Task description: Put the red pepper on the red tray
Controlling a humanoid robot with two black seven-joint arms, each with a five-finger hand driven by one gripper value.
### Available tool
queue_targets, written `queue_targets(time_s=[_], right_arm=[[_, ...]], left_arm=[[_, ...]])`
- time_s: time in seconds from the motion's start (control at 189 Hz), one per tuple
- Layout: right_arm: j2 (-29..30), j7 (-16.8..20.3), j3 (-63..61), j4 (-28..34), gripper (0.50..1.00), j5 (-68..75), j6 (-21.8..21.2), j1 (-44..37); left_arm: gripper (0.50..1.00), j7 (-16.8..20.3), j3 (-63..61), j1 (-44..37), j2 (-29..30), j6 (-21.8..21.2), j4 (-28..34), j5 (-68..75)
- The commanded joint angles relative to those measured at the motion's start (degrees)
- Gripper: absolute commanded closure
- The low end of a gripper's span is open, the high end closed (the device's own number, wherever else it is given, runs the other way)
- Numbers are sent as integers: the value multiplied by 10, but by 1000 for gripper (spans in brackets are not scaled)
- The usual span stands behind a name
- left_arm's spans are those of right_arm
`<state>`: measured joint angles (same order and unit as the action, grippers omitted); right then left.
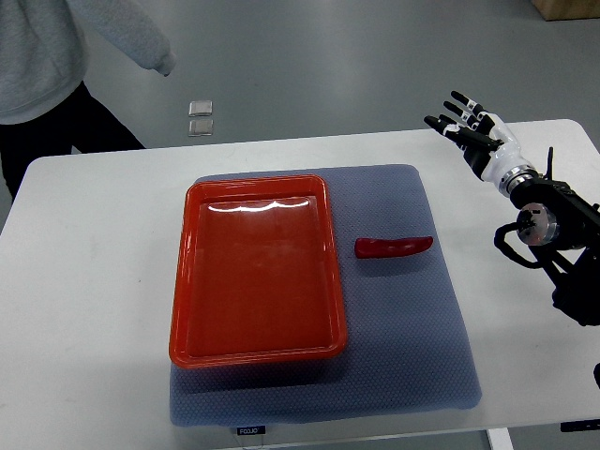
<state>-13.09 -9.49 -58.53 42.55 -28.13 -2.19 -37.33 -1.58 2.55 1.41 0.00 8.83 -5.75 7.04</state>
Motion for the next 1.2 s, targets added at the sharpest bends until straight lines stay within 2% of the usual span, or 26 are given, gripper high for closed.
queue_targets(time_s=[0.0,0.629,0.787,0.993,1.194], right_arm=[[-1,0,0,0,583,0,0,0],[-13,-4,1,0,583,-2,-2,-6],[-21,-5,3,0,583,-7,-36,-16],[-38,-5,13,3,583,-19,-55,-31],[-50,-12,27,22,583,-127,-101,-40]], left_arm=[[500,0,0,0,0,1,0,0],[500,0,0,0,0,1,0,0],[500,0,0,0,0,0,0,0],[500,0,0,0,0,1,0,0],[500,0,0,0,0,0,0,0]])
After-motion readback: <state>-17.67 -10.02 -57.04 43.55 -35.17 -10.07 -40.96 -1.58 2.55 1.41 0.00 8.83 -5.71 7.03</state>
